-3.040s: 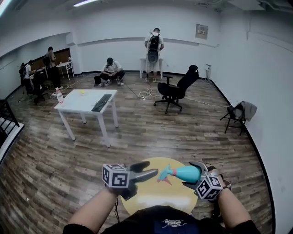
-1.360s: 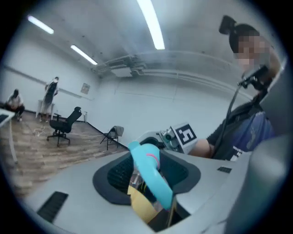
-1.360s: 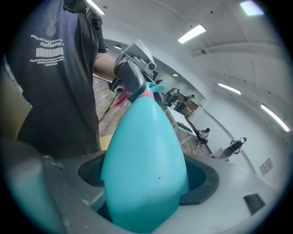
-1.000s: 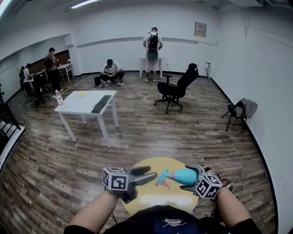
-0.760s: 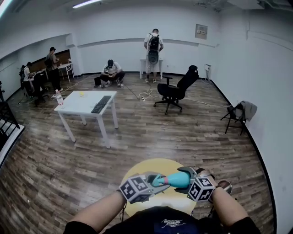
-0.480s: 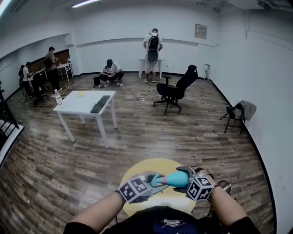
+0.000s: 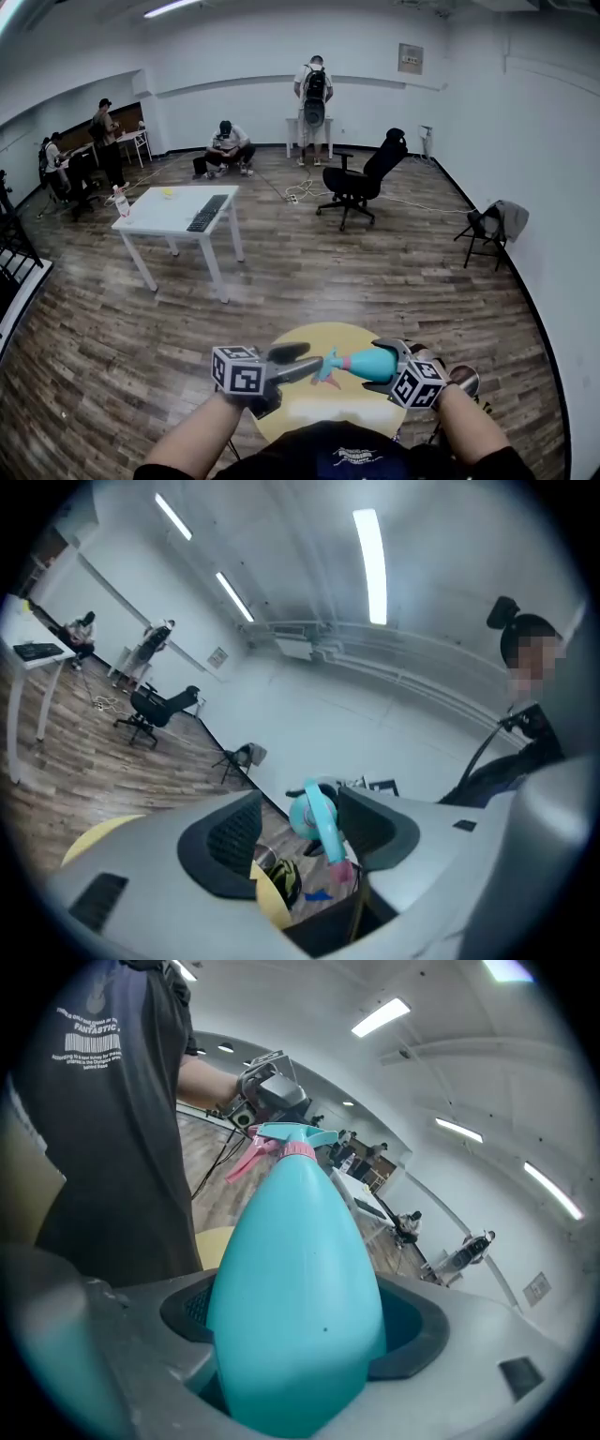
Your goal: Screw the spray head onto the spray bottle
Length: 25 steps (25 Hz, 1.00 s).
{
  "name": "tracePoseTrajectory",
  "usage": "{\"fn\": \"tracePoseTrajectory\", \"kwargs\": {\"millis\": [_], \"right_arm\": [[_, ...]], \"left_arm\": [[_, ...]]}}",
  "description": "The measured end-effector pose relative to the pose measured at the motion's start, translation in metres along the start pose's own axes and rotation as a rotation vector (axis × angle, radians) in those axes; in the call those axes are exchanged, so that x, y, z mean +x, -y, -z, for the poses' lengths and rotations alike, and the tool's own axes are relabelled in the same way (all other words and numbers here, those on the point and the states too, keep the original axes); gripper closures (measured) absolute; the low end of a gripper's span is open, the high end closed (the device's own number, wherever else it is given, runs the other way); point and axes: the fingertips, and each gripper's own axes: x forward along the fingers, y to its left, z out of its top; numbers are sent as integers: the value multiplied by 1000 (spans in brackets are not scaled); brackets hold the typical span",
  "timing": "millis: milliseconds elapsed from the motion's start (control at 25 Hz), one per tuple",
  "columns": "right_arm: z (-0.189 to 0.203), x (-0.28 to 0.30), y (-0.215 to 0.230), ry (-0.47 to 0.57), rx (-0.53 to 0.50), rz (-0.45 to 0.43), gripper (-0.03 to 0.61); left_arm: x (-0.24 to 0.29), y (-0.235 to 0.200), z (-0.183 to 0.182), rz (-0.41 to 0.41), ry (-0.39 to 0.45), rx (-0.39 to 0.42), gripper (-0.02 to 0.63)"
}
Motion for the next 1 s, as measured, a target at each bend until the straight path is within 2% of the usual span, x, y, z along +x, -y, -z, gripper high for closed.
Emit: {"fn": "tracePoseTrajectory", "kwargs": {"millis": [40, 80, 120, 200, 240, 360, 440, 560, 600, 720, 800, 880, 960, 1000], "right_arm": [[-11, 3, -2, 3, -36, -1, 135], [-19, 6, -4, -6, -74, -1, 135], [-20, 8, -6, -25, -110, -3, 136], [-12, 8, -12, -46, -139, -32, 138], [-8, 5, -16, -42, -134, -53, 138], [-7, 4, -21, -39, -124, -74, 138], [-9, 8, -22, -40, -119, -79, 140], [-9, 7, -20, -4, -72, -99, 140], [-7, 5, -17, 11, -43, -99, 138], [13, -1, -8, 33, 92, -78, 138], [31, -6, -6, 20, 147, -62, 137], [36, -7, -6, -7, 126, -47, 138], [25, -4, -7, -16, 62, -43, 137], [14, -2, -9, -14, 24, -48, 138]], "left_arm": [[15, 10, 12, 23, -60, 46, 325], [30, 22, 23, 35, -115, 127, 333], [43, 32, 31, 30, -159, 246, 414], [56, 45, 44, -8, -234, 506, 413], [58, 48, 49, -15, -266, 578, 413], [57, 50, 55, -6, -312, 641, 413], [54, 45, 56, -10, -314, 621, 413], [55, 40, 50, 2, -263, 453, 408], [53, 39, 42, 10, -213, 377, 403], [21, 20, 4, 6, 24, 125, 354], [-6, -2, -12, -28, 127, 4, 350], [-16, -13, -14, -40, 121, -31, 348], [-1, -1, -2, 17, 34, -9, 330], [13, 12, 8, 59, -22, 27, 330]]}}
